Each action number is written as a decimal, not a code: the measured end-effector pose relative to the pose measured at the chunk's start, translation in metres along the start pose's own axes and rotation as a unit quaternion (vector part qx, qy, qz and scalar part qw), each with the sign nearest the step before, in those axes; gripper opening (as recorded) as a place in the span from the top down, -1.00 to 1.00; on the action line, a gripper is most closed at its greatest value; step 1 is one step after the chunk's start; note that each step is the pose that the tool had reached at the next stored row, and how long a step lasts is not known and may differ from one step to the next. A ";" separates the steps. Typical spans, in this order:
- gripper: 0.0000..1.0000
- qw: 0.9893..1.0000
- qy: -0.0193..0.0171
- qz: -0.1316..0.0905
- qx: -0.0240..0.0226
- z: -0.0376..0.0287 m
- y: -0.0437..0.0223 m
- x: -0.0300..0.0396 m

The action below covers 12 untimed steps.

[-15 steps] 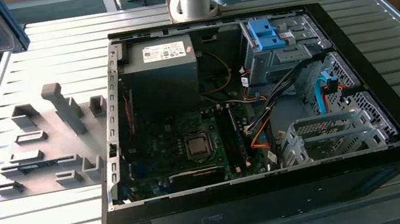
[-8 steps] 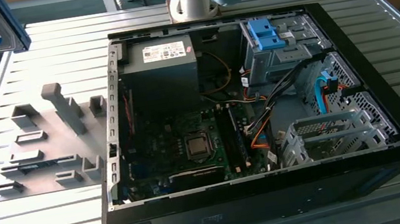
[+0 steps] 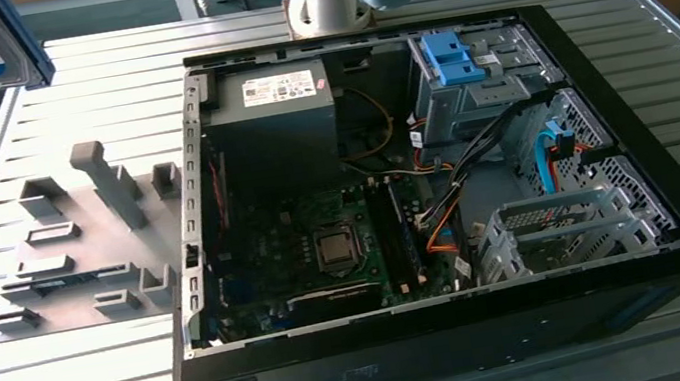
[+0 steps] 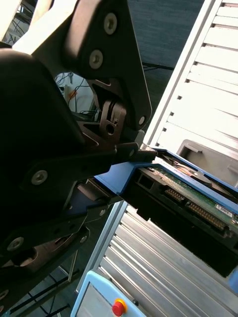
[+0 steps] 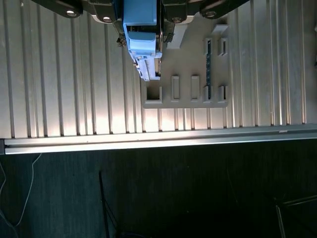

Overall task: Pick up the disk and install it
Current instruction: 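Pick up the disk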

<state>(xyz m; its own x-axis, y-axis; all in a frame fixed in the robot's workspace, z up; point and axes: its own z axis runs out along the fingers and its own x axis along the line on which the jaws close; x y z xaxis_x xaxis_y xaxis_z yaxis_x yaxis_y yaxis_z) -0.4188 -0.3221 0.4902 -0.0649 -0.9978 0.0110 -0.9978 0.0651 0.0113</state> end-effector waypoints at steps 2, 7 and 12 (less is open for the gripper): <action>0.27 1.000 0.000 0.000 0.000 0.0000 -0.0005 0.0000; 0.27 1.000 0.000 0.000 0.000 0.0000 -0.0020 -0.0001; 0.27 1.000 0.000 0.000 0.000 0.0000 -0.0032 -0.0002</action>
<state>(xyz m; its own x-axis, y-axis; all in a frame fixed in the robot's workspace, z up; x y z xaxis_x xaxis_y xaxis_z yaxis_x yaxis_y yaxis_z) -0.4156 -0.3221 0.4902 -0.0650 -0.9978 0.0111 -0.9978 0.0651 0.0113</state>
